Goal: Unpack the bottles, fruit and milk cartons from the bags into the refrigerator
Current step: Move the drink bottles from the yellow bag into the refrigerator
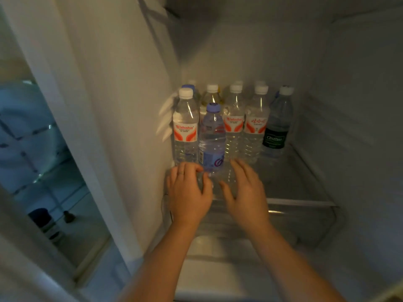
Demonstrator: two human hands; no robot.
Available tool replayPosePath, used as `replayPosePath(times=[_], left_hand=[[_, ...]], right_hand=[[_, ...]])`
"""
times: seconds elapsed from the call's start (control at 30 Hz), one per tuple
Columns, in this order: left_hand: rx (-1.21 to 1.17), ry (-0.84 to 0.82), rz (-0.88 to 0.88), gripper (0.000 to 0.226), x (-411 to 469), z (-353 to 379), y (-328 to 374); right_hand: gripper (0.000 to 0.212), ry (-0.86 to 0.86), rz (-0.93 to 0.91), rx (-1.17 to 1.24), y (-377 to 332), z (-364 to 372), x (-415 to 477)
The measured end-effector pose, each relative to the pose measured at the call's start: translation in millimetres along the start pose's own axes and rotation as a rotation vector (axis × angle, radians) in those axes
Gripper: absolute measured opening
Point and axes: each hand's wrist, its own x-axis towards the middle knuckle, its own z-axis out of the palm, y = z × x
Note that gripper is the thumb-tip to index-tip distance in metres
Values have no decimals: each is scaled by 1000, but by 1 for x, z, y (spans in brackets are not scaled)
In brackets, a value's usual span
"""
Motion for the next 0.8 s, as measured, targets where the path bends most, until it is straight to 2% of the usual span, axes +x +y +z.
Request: replayPosePath(times=[0.13, 0.23, 0.3, 0.37, 0.43, 0.67, 0.8], left_hand=[[176, -126, 47, 30, -26, -4, -7], [260, -175, 96, 40, -61, -5, -20], [288, -251, 101, 54, -86, -9, -26], [287, -359, 70, 71, -104, -17, -26], [274, -457, 34, 78, -112, -27, -24], [438, -838, -118, 74, -140, -75, -5], [398, -802, -182, 76, -207, -116, 13]], right_hand=[[59, 71, -10, -286, 1, -3, -44], [59, 9, 57, -376, 5, -2, -75], [66, -47, 70, -440, 8, -3, -88], [73, -106, 99, -449, 9, -5, -99], [77, -164, 127, -437, 9, -10, -110], [74, -518, 293, -362, 4, -50, -147], [71, -553, 260, -272, -6, -79, -186]])
